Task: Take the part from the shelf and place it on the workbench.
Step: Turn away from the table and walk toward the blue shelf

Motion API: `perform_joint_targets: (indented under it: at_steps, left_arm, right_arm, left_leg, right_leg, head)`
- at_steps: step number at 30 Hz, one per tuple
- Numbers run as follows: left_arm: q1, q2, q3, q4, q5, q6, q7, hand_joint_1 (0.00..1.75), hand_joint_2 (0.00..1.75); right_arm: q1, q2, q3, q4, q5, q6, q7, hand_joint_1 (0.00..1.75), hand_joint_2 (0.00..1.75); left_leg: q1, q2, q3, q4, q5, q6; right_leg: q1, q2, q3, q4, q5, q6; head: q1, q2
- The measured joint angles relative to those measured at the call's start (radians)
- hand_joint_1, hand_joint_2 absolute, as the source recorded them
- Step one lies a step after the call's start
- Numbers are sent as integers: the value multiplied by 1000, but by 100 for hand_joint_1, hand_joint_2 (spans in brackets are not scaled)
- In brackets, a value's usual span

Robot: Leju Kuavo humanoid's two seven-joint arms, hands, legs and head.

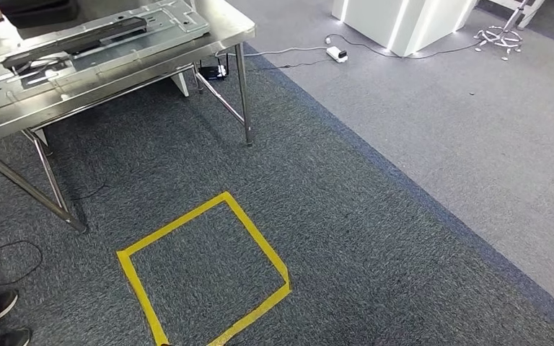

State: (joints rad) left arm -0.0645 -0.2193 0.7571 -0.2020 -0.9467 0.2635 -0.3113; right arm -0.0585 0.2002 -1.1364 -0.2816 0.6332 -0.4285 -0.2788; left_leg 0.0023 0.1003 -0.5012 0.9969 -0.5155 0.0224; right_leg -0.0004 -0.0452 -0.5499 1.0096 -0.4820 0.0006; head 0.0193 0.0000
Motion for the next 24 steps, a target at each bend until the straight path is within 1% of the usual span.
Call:
perform_joint_targets:
  at_steps: [1, 2, 3, 4, 5, 6, 7, 8, 9, 10, 11, 12, 13, 14, 15, 16, 17, 18, 19, 20, 21, 22, 23, 24]
  left_arm:
    - [-1, 0, 1, 0, 0, 0, 0, 0, 0]
    - [-1, 0, 2, 0, 0, 1, 0, 0, 0]
    - [-1, 1, 3, 0, 0, 1, 0, 0, 0]
    - [0, 1, 4, 0, 0, 1, 0, 0, 0]
    - [2, 2, 5, 0, 0, 2, 0, 0, 0]
    - [3, 2, 6, 0, 0, 2, 0, 0, 0]
    - [5, 3, 6, 0, 0, 2, 1, 0, 0]
    - [6, 3, 6, 0, -1, 2, 1, 0, 0]
    - [7, 4, 6, 0, -2, 2, 1, 0, 0]
    - [7, 4, 7, 0, -3, 2, 2, 0, 0]
    - [7, 5, 7, 0, -3, 2, 2, 0, 0]
    - [7, 5, 7, 0, -4, 1, 2, 0, 0]
    - [6, 5, 7, 0, -4, 1, 2, 0, 0]
    - [5, 6, 7, 0, -5, 1, 2, 0, 0]
    - [4, 6, 8, 0, -5, 1, 2, 0, 0]
    - [3, 6, 8, 0, -5, 1, 2, 0, 0]
    - [4, 7, 8, 0, -5, 1, 2, 0, 0]
    - [4, 7, 8, 0, -5, 0, 1, 0, 0]
    - [4, 7, 8, 0, -5, -1, 1, 0, 0]
    - [5, 7, 8, 0, -5, -2, 0, 0, 0]
    - [6, 7, 8, 0, -5, -4, 0, 0, 0]
    - [7, 7, 8, 0, -5, -4, 0, 0, 0]
    - [7, 7, 8, 0, -5, -5, 0, 0, 0]
    - [6, 8, 8, 0, -5, -5, 0, 0, 0]
  right_arm:
    - [1, 0, 0, 0, 1, 2, 1, 0, 0]
    - [1, 1, 0, 0, 1, 4, 3, 0, 0]
    - [1, 2, 0, 1, 1, 7, 4, 0, 0]
    - [0, 3, 1, 1, 1, 8, 4, 0, 0]
    - [0, 3, 2, 1, 2, 9, 5, 0, 0]
    - [1, 4, 3, 2, 2, 10, 5, 0, 0]
    - [1, 4, 4, 2, 3, 11, 6, 0, 0]
    - [2, 5, 4, 2, 3, 11, 6, 0, 0]
    - [2, 5, 5, 2, 4, 11, 7, 0, 0]
    - [2, 6, 5, 3, 4, 11, 7, 0, 0]
    - [2, 7, 5, 3, 4, 11, 7, 0, 0]
    - [1, 7, 6, 3, 5, 11, 7, 0, 0]
    - [1, 7, 6, 3, 5, 11, 7, 0, 0]
    - [1, 7, 6, 3, 5, 11, 7, 0, 0]
    - [3, 7, 6, 3, 5, 11, 7, 0, 0]
    - [5, 7, 6, 3, 5, 11, 7, 0, 0]
    - [6, 7, 6, 3, 5, 11, 7, 0, 0]
    - [6, 7, 7, 3, 5, 11, 7, 0, 0]
    - [5, 7, 7, 3, 5, 11, 7, 0, 0]
    - [4, 7, 7, 4, 6, 11, 7, 0, 0]
    - [3, 7, 7, 4, 6, 11, 7, 0, 0]
    - [4, 7, 7, 4, 7, 12, 7, 0, 0]
    - [4, 7, 7, 4, 8, 12, 7, 0, 0]
    - [6, 7, 7, 4, 9, 12, 8, 0, 0]
  left_leg:
    - [1, -6, 0, 5, -7, -5]
    - [2, -22, -7, 24, -23, -10]
    - [4, -43, -23, 62, -50, -15]
    - [6, -68, -48, 120, -84, -18]
    - [7, -81, -81, 191, -118, -19]
    - [8, -88, -110, 252, -141, -21]
    - [9, -90, -127, 286, -144, -22]
    - [10, -91, -126, 281, -126, -23]
    - [12, -95, -106, 232, -89, -22]
    - [14, -109, -75, 161, -49, -22]
    - [16, -132, -48, 95, -20, -20]
    - [17, -150, -30, 48, -3, -18]
    - [17, -165, -23, 27, 0, -15]
    - [14, -166, -23, 24, -2, -10]
    - [14, -156, -23, 21, 3, -4]
    - [14, -145, -21, 17, 7, 4]
    - [15, -134, -20, 12, 11, 12]
    - [16, -123, -19, 7, 15, 19]
    - [15, -110, -20, 6, 17, 23]
    - [13, -98, -22, 5, 17, 26]
    - [12, -85, -23, 6, 17, 27]
    - [10, -71, -25, 6, 16, 27]
    - [10, -59, -25, 6, 16, 27]
    - [9, -49, -24, 7, 15, 26]
  right_leg:
    - [-3, 9, 0, -4, 3, -5]
    - [-6, 17, 1, -7, 7, -11]
    - [-10, 26, 0, -11, 11, -17]
    - [-11, 34, -2, -12, 13, -20]
    - [-11, 44, -5, -11, 14, -22]
    - [-11, 55, -7, -10, 15, -23]
    - [-11, 67, -8, -9, 15, -23]
    - [-11, 80, -9, -6, 15, -23]
    - [-12, 93, -9, -3, 15, -22]
    - [-12, 105, -9, 1, 14, -20]
    - [-12, 115, -12, 6, 12, -15]
    - [-11, 125, -17, 11, 12, -9]
    - [-11, 133, -22, 14, 13, -2]
    - [-11, 141, -27, 14, 16, 6]
    - [-12, 150, -30, 12, 19, 13]
    - [-14, 147, -32, 14, 19, 19]
    - [-13, 130, -38, 27, 9, 23]
    - [-13, 108, -53, 60, -12, 27]
    - [-13, 81, -77, 114, -45, 29]
    - [-12, 64, -110, 181, -80, 33]
    - [-13, 57, -141, 246, -107, 35]
    - [-14, 53, -159, 288, -119, 37]
    - [-15, 50, -158, 292, -110, 38]
    - [-15, 45, -136, 255, -85, 37]
  head:
    - [0, 0]
    - [-1, 0]
    - [-2, 0]
    - [-2, 0]
    - [-3, 0]
    - [-3, 0]
    - [-3, 0]
    - [-3, 0]
    - [-3, 0]
    - [-3, 0]
    - [-3, 0]
    - [-3, 0]
    - [-3, 0]
    - [-3, 0]
    - [-3, 0]
    - [-3, 0]
    - [-2, 0]
    - [-1, 0]
    - [-1, 0]
    - [0, 0]
    - [-1, 0]
    - [-1, 0]
    - [-1, 0]
    - [-1, 0]
